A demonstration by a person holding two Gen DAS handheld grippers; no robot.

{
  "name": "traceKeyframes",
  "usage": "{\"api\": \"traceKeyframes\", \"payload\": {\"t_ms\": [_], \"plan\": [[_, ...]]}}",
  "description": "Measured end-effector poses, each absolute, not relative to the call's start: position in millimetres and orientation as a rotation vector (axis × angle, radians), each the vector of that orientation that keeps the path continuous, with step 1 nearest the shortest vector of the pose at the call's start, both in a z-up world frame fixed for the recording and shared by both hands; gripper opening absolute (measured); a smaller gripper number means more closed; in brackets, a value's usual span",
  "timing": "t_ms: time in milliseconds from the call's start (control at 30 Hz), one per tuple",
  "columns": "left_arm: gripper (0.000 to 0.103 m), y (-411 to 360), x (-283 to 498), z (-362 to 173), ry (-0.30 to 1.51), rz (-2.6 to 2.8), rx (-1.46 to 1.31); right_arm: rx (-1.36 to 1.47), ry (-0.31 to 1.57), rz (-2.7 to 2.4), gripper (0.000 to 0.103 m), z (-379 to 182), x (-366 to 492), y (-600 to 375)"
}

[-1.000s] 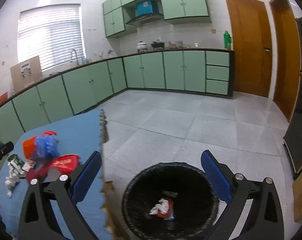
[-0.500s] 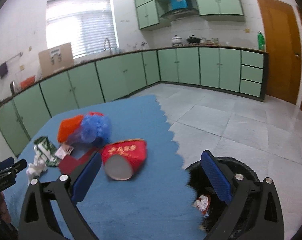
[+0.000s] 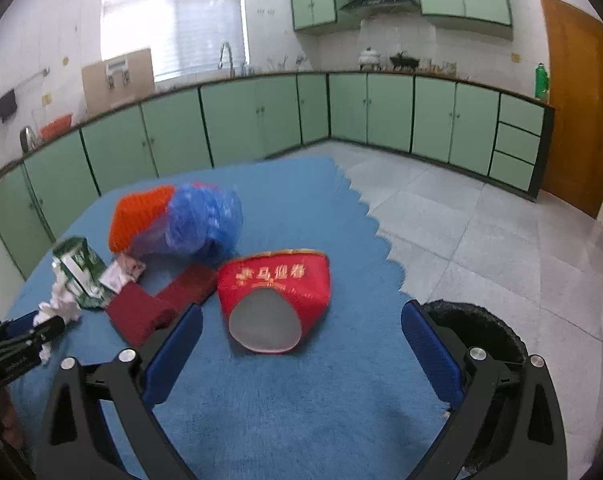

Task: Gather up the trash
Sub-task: 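Grasp more white tissues with the left tool while the right tool approaches the red cup, then grasp the red printed paper cup with the right tool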

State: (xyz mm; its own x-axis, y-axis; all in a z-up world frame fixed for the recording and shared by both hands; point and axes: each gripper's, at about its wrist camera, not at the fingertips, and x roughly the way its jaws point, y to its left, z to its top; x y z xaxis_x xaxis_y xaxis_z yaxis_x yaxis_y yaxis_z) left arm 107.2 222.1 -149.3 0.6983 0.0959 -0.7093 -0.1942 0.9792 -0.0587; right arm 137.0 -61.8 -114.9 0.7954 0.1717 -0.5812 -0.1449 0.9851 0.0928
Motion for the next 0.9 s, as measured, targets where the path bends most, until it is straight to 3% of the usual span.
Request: {"api": "traceKeyframes", "payload": {"t_ms": [67, 133, 567, 900], "plan": [[0.024, 225, 107, -151, 0.786, 0.161, -0.147, 0.036, 0.643, 0.166, 0.098, -119, 143, -58], [0.021, 226, 104, -150, 0.777, 0.169, -0.150, 0.030, 0.647, 0.157, 0.098, -121, 148, -55], [0.019, 189, 90, -108, 0.683, 0.084, -0.152, 0.014, 0.730, 0.143, 0.097, -130, 178, -44], [0.019, 167, 122, -119, 0.694, 0.065, -0.130, 0.017, 0.768, 0.151, 0.097, -136, 194, -40]]}}
